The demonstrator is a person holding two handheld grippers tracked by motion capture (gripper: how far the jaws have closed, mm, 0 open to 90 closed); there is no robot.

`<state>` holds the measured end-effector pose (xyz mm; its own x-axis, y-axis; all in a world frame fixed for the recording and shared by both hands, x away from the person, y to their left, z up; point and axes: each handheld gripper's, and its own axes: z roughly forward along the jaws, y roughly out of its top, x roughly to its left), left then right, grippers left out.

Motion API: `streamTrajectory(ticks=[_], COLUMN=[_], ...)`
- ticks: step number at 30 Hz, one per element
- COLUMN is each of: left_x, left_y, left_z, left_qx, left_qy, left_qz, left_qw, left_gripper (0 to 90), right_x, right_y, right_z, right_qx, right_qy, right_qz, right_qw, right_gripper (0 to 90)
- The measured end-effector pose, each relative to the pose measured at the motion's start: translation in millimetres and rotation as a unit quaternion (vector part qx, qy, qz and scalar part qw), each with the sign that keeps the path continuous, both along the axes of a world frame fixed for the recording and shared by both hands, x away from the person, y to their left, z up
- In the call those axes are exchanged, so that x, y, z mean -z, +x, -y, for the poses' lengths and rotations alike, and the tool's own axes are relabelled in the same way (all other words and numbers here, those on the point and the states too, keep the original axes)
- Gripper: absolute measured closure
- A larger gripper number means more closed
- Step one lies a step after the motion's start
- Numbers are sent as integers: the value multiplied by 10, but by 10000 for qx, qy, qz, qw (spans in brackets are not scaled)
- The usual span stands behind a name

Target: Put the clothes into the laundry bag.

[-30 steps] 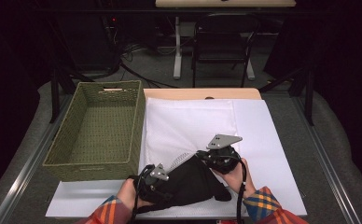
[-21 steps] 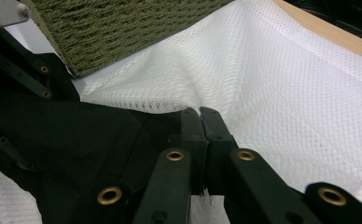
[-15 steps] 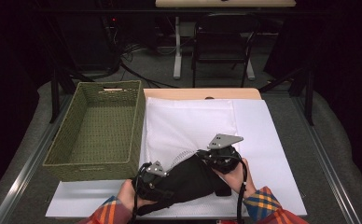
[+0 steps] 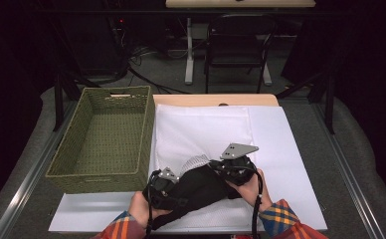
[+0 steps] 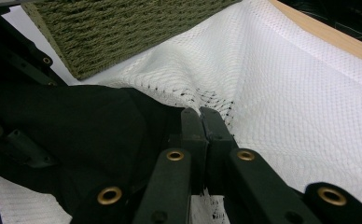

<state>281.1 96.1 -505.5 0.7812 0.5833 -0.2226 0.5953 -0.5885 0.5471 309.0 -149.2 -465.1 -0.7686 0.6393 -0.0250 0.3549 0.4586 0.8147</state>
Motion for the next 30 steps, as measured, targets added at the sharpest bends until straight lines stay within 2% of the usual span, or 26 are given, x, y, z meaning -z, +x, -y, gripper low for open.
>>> streamTrajectory(ticks=[5, 10, 12, 14, 16, 17, 19, 20, 22, 24, 25, 27, 28, 30], left_x=[20, 63, 69, 41, 16, 1, -13, -21, -35, -53, -59, -55, -44, -26], left_y=[25, 66, 62, 39, 30, 34, 34, 37, 29, -4, -11, -12, 1, 21], left_z=[73, 71, 61, 45, -3, -36, -102, -138, -189, -212, -218, -219, -214, -188], left_qx=[-124, -54, 50, 257, 374, 405, 444, 474, 692, 717, 862, 882, 976, 1030], left_qy=[49, 178, 205, 328, 196, 247, 148, 125, -22, 13, 57, 113, 135, 286], left_qz=[61, 129, 212, 443, 459, 449, 411, 432, 375, 588, 616, 627, 567, 600], left_qw=[9999, 9997, 9996, 9981, 9981, 9979, 9981, 9979, 9969, 9957, 9944, 9941, 9935, 9925], left_gripper=[562, 523, 479, 415, 332, 317, 238, 230, 174, 153, 149, 105, 88, 29], right_x=[6, 20, 22, 23, 23, 24, 25, 26, 26, 27, 29, 36, 39, 39], right_y=[-4, -7, -4, -4, -4, -2, 1, 1, 0, 1, 1, 6, 9, 8], right_z=[-6, -9, -7, -5, 0, 4, 11, 12, 12, 13, 14, 14, 14, 10], right_qx=[-11, -12, -14, -18, -15, -14, -7, -4, -9, -13, -9, -11, -15, -13], right_qy=[-7, -15, -16, -19, -16, -15, -16, -15, -15, -16, -13, -12, -17, -22], right_qz=[-7, -39, -37, -41, -32, -33, -54, -59, -55, -60, -64, -66, -74, -77], right_qw=[10000, 10000, 10000, 10000, 10000, 10000, 10000, 10000, 10000, 10000, 10000, 10000, 10000, 10000], right_gripper=[895, 895, 895, 895, 895, 895, 896, 895, 895, 895, 895, 895, 895, 895])
